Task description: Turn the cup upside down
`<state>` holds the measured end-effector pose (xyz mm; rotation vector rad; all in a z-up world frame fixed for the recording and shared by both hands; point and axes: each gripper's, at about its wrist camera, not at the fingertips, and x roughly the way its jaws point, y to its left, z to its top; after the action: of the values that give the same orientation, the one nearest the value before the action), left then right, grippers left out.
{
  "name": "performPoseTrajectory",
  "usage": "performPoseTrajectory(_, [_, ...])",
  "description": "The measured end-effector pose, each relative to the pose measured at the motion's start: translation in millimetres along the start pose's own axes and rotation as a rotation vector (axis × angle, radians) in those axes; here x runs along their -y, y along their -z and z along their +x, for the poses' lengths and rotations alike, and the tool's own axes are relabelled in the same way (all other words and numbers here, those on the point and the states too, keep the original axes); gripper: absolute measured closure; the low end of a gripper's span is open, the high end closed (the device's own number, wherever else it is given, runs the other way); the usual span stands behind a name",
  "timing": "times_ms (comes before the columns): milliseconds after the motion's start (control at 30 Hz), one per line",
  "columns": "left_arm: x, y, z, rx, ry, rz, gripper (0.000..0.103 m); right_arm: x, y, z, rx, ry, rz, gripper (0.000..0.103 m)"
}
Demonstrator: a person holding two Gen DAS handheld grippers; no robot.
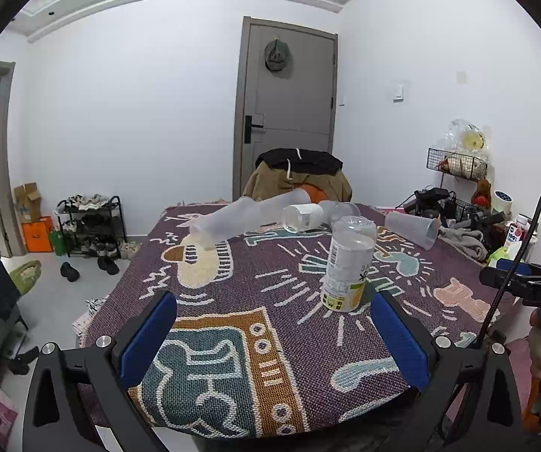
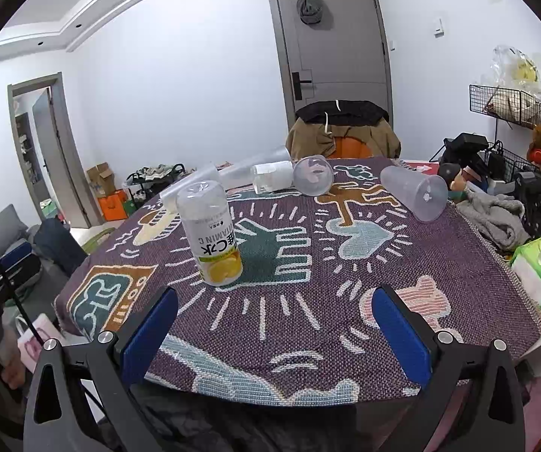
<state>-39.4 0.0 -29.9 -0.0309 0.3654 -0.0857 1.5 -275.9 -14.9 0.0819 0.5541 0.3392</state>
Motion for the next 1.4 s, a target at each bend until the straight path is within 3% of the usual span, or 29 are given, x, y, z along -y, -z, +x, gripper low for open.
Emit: performPoseTrajectory(1400, [6.5, -4.8, -1.0, -0.002, 0.004, -0.008, 0.000, 6.5, -1.4, 1.9, -0.005, 0.011, 0.020, 0.000])
